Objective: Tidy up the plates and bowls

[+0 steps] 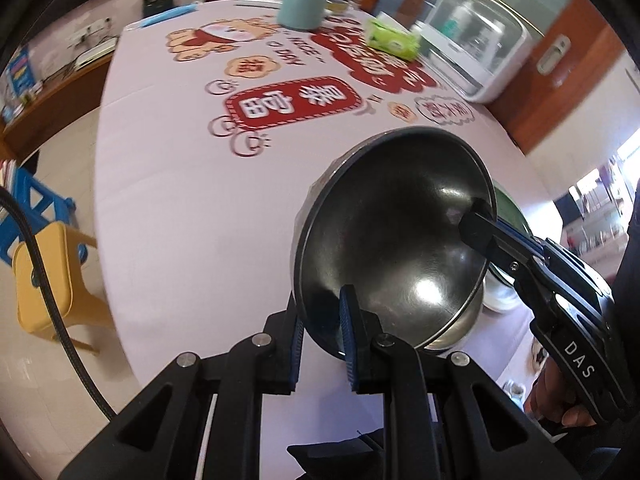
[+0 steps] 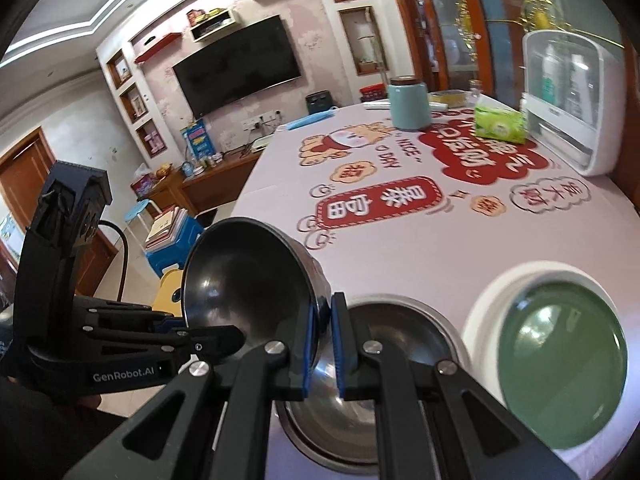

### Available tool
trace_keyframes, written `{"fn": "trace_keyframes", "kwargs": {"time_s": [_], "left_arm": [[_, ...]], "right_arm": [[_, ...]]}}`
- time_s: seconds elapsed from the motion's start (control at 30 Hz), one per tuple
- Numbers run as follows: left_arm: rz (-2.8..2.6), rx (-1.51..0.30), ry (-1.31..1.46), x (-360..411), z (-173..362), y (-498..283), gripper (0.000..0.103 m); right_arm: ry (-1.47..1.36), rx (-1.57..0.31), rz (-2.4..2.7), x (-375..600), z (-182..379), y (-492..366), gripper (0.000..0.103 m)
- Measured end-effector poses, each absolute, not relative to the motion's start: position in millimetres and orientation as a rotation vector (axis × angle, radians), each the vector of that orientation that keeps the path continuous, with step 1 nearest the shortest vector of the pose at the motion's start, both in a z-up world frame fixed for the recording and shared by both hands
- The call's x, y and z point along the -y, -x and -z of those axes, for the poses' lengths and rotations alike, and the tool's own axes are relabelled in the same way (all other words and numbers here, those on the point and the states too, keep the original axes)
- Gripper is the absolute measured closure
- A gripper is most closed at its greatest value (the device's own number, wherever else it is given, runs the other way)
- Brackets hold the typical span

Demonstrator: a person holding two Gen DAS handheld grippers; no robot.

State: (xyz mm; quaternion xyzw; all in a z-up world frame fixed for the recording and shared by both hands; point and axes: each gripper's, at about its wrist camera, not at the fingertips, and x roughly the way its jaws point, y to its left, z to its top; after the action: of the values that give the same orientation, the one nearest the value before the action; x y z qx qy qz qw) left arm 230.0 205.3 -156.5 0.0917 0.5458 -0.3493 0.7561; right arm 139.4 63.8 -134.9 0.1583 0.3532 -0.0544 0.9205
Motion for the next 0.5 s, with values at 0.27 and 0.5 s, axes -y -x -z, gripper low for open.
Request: {"fn": "trace_keyframes", "kwargs": {"time_s": [0.27,0.5], "left_arm": [[0.845,-1.219,-0.309,-173,165,-213,0.088],[0.885,-1.228,-0.403,-153,173,-206,0.087]], "right_arm": [[-0.353,-0.763,0.176,-45,145,-117,0.094],[-0.374,-0.794,0.207,-33,154,-110,0.094]]}}
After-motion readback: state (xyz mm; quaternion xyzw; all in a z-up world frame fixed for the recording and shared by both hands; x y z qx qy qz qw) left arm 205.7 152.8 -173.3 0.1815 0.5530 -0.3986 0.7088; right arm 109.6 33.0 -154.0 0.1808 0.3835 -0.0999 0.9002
